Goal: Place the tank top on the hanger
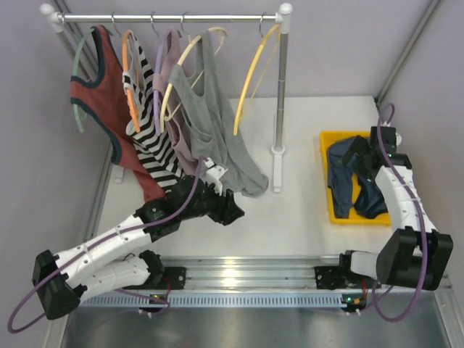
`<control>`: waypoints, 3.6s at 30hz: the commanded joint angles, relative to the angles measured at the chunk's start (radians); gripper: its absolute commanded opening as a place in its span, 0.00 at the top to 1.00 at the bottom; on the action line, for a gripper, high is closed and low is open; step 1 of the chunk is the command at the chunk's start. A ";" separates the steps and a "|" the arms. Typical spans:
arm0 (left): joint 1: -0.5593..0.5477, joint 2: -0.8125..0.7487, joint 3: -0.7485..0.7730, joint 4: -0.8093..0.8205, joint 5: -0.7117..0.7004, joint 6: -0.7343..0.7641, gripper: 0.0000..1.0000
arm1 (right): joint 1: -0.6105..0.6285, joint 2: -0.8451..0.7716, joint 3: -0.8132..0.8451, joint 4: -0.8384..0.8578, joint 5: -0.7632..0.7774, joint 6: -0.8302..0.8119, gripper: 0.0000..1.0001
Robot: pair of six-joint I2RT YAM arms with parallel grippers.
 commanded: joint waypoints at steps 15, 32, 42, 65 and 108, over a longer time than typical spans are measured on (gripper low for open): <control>-0.003 0.054 0.044 0.025 0.101 0.029 0.42 | -0.228 0.199 -0.014 0.186 0.070 0.065 0.00; -0.003 0.125 0.081 -0.004 0.129 0.067 0.41 | -0.237 0.205 -0.169 0.314 0.200 0.116 0.00; -0.003 0.122 0.073 -0.015 0.123 0.072 0.42 | -0.239 0.199 -0.247 0.440 0.205 0.090 0.20; -0.003 0.122 0.129 -0.033 0.097 0.080 0.52 | -0.167 -0.079 0.144 0.138 0.064 0.041 1.00; -0.003 -0.130 -0.101 -0.050 -0.218 -0.181 0.40 | 1.308 -0.019 0.078 0.042 0.352 0.398 0.41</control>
